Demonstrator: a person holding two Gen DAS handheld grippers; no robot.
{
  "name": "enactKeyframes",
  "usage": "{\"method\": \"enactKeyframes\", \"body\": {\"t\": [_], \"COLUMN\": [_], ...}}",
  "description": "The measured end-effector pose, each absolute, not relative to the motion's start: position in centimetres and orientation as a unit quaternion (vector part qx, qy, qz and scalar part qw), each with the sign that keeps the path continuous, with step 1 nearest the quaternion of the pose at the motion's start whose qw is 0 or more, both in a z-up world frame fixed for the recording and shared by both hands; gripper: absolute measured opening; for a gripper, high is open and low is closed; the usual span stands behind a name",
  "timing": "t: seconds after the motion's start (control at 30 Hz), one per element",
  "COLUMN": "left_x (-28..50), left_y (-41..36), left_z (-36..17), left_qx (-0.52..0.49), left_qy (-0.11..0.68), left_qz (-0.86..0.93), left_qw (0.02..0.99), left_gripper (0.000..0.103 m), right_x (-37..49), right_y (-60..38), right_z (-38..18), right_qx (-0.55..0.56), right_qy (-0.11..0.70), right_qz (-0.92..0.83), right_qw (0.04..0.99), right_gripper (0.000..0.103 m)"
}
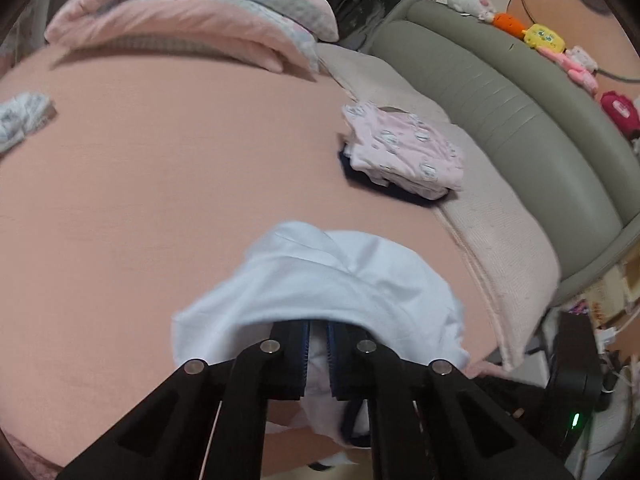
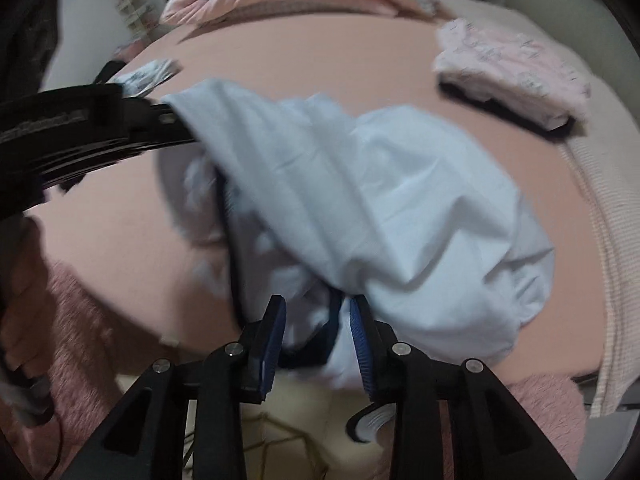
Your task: Fold clothes
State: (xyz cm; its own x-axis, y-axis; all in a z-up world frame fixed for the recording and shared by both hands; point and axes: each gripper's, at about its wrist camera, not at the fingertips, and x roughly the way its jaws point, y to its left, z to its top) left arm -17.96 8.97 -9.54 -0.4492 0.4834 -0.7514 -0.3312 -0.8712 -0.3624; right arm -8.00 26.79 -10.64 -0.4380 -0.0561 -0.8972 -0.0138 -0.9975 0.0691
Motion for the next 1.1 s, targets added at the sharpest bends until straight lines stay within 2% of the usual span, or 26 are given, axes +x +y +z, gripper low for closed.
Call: {"method": "enactKeyframes", "body": {"t": [0.1, 0.17, 0.33, 0.37, 0.4, 0.47, 0.57, 0.73, 0.77, 0.8, 0.83, 0.87, 1.03, 1.1], "left_x": [-17.9, -17.5, -16.6, -16.7, -16.8, -17.1, -17.4, -18.4, -18.7, -18.9, -19.2, -19.6, -20.2, -19.8], "left_y": [8.2, 7.6, 7.8, 8.3, 8.7, 9.6, 11.0, 12.3, 12.1, 12.0, 11.9, 11.5, 8.0, 6.5], "left_z": [-10.0, -10.3, -10.7, -10.8, -10.8, -11.0, -11.3, -11.5, -11.1, -10.9, -10.7, -10.7, -9.5, -8.4], "left_qx": [-0.477, -0.485, -0.502, -0.502, -0.502, -0.503, -0.504, -0.502, -0.491, -0.483, -0.479, -0.484, -0.486, -0.468], "left_qy": [-0.076, -0.080, -0.095, -0.097, -0.098, -0.100, -0.103, -0.132, -0.130, -0.113, -0.095, -0.086, -0.127, -0.140], "left_qz": [0.844, 0.836, 0.813, 0.814, 0.815, 0.816, 0.819, 0.821, 0.832, 0.844, 0.853, 0.855, 0.848, 0.856], "left_qw": [0.235, 0.243, 0.281, 0.277, 0.273, 0.265, 0.253, 0.237, 0.224, 0.203, 0.181, 0.166, 0.170, 0.167], "left_gripper": [0.006, 0.006, 0.012, 0.021, 0.037, 0.060, 0.061, 0.061, 0.061, 0.050, 0.034, 0.006, 0.004, 0.003], "right_x": [-8.9, -9.3, -8.5, -8.1, -7.7, -6.6, -5.8, -5.4, -5.1, -4.7, -4.7, -4.7, -5.3, -5.9], "right_y": [28.5, 29.4, 31.1, 31.3, 31.3, 31.2, 30.2, 29.7, 29.8, 29.6, 29.6, 29.7, 29.1, 28.3], "right_z": [-11.4, -11.3, -6.6, -5.3, -3.9, -1.1, 0.8, 0.6, 0.6, 0.5, 0.1, -0.4, -3.9, -5.5], "right_qx": [0.513, 0.505, 0.429, 0.412, 0.395, 0.359, 0.339, 0.341, 0.339, 0.340, 0.350, 0.361, 0.434, 0.459], "right_qy": [-0.012, -0.014, -0.024, -0.031, -0.035, -0.041, -0.027, -0.024, -0.028, -0.026, -0.026, -0.027, -0.034, -0.025], "right_qz": [-0.857, -0.861, -0.900, -0.908, -0.916, -0.930, -0.939, -0.939, -0.940, -0.939, -0.936, -0.932, -0.900, -0.888], "right_qw": [-0.039, -0.050, -0.072, -0.070, -0.067, -0.060, -0.046, -0.037, -0.035, -0.036, -0.035, -0.032, 0.007, 0.018], "right_gripper": [0.030, 0.008, 0.005, 0.005, 0.005, 0.005, 0.005, 0.005, 0.005, 0.005, 0.005, 0.005, 0.009, 0.025]}}
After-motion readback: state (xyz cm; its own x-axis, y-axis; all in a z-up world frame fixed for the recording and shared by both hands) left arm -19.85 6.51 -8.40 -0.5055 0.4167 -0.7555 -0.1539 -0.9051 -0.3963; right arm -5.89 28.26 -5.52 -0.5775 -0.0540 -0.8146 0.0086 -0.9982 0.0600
